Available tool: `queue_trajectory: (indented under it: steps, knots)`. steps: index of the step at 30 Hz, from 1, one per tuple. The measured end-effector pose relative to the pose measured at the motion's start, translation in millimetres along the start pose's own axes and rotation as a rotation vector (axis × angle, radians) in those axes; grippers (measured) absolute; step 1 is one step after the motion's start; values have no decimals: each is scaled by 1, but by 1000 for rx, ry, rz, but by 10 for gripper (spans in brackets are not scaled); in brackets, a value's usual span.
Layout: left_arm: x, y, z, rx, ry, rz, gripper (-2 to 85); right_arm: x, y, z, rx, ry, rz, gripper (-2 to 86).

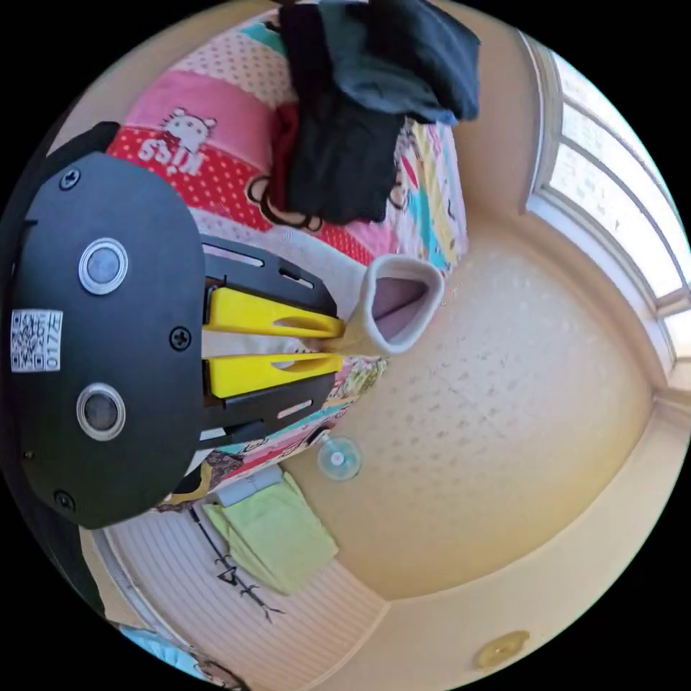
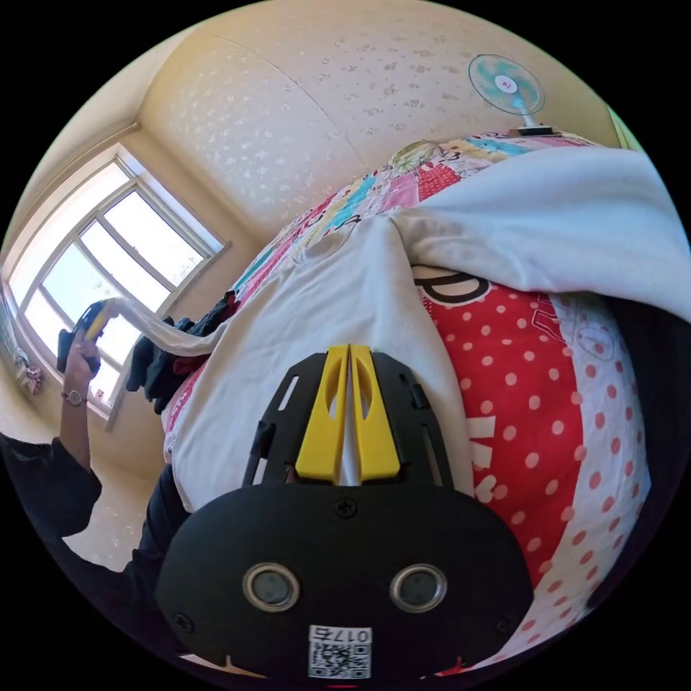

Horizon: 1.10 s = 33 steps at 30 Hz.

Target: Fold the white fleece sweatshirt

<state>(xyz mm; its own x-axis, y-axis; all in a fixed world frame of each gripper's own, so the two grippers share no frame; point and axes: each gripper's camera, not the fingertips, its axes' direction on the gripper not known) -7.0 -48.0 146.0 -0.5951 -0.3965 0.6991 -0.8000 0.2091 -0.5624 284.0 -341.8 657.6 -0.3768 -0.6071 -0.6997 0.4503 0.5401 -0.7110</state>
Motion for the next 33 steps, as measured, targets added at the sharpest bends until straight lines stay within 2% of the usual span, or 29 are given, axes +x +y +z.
queue_trajectory:
  steps: [4,5,6,9,12,16,21,25,29,30,33]
  knots:
    - [89,16,145,-231,198,151,48,8,-2,0,-6,-34,9,5]
    - [114,33,196,-337,227,223,55,10,-3,0,-7,-43,9,5]
    - [130,56,238,-421,212,277,64,10,-4,0,-8,-48,9,4]
    - [129,118,290,-570,111,253,76,15,-6,-1,-8,-77,13,4]
    - [105,162,259,-574,147,282,79,16,-7,-3,5,-100,2,4]
    - [50,206,181,-578,21,248,108,12,-13,1,-7,-86,-23,4]
    - [-33,278,70,-555,-64,-27,159,10,-19,2,-11,-82,-24,4]
    - [-50,321,40,-541,-67,-101,143,12,-28,3,-38,-110,15,7]
    - [-53,353,30,-579,5,-131,136,14,-37,-8,-180,-242,93,15]
    - [-50,358,28,-586,4,-104,141,10,-35,-17,-165,-238,78,18]
    - [-41,368,26,-596,-5,-17,154,-16,-11,-80,-33,-54,50,44]
